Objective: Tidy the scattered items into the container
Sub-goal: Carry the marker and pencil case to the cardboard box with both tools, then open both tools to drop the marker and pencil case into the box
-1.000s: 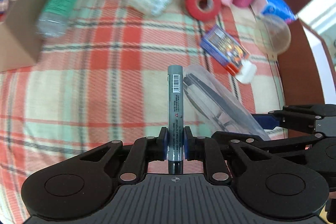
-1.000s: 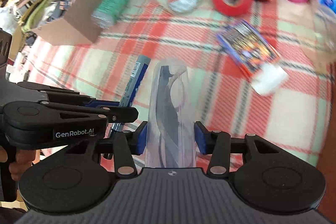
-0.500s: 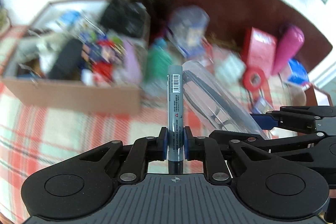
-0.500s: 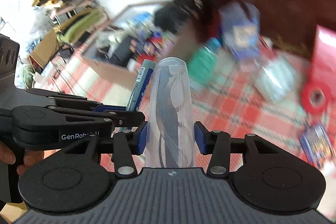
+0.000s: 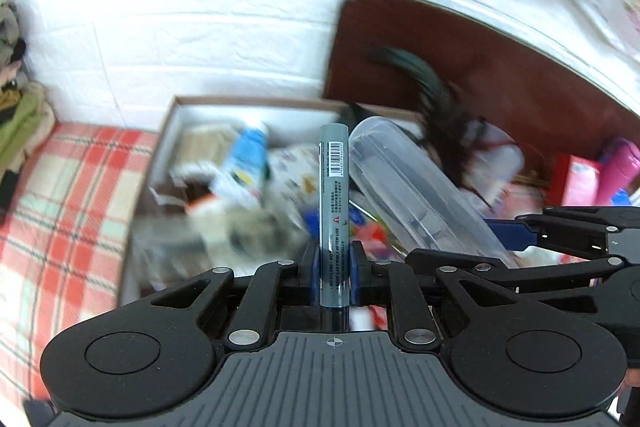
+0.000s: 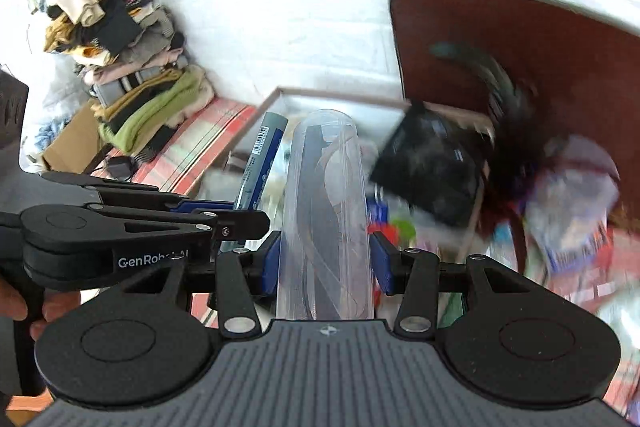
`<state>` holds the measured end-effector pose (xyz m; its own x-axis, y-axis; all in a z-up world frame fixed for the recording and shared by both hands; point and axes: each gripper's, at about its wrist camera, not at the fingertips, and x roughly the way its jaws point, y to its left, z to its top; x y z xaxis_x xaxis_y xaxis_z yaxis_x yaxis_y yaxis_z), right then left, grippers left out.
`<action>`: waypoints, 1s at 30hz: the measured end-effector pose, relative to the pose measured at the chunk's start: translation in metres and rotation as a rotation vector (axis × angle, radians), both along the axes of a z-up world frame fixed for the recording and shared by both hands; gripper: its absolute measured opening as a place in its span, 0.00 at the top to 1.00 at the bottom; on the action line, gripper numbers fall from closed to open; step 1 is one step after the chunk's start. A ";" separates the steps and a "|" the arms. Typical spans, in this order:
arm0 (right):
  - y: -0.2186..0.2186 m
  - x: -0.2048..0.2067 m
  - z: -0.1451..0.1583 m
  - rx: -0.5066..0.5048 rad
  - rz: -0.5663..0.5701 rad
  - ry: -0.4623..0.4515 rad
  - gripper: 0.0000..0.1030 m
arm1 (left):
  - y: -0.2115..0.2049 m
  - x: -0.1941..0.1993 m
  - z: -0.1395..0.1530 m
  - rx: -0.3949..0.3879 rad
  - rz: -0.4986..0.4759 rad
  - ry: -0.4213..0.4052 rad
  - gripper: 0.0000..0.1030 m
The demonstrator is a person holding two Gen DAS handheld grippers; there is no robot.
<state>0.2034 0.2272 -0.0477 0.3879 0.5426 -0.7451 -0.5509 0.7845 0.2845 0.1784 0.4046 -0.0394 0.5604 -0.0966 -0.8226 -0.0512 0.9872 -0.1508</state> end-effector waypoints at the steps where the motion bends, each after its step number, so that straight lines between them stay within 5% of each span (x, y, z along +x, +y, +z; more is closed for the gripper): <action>1: 0.008 0.007 -0.001 -0.007 -0.002 -0.007 0.50 | 0.006 0.008 -0.002 0.006 0.002 0.003 0.90; 5: 0.034 0.035 -0.010 -0.016 -0.047 -0.017 0.50 | 0.029 0.043 -0.012 0.017 0.001 0.016 0.90; 6: 0.040 0.041 -0.013 -0.019 -0.063 -0.022 0.49 | 0.033 0.050 -0.018 0.021 0.001 0.029 0.70; 10: 0.056 0.057 -0.037 -0.120 -0.071 -0.005 0.39 | 0.047 0.065 -0.043 0.033 0.004 0.091 0.48; 18: 0.042 0.053 -0.045 -0.082 -0.053 0.028 0.37 | 0.058 0.060 -0.053 -0.026 0.014 0.086 0.48; 24: 0.052 0.050 -0.042 -0.077 -0.020 0.031 0.38 | 0.051 0.065 -0.057 0.002 0.001 0.089 0.45; 28: 0.052 0.050 -0.041 -0.065 -0.018 0.044 0.38 | 0.049 0.061 -0.054 0.035 0.018 0.092 0.27; 30: 0.048 0.047 -0.038 -0.065 -0.027 0.038 0.28 | 0.049 0.057 -0.051 0.037 0.039 0.093 0.21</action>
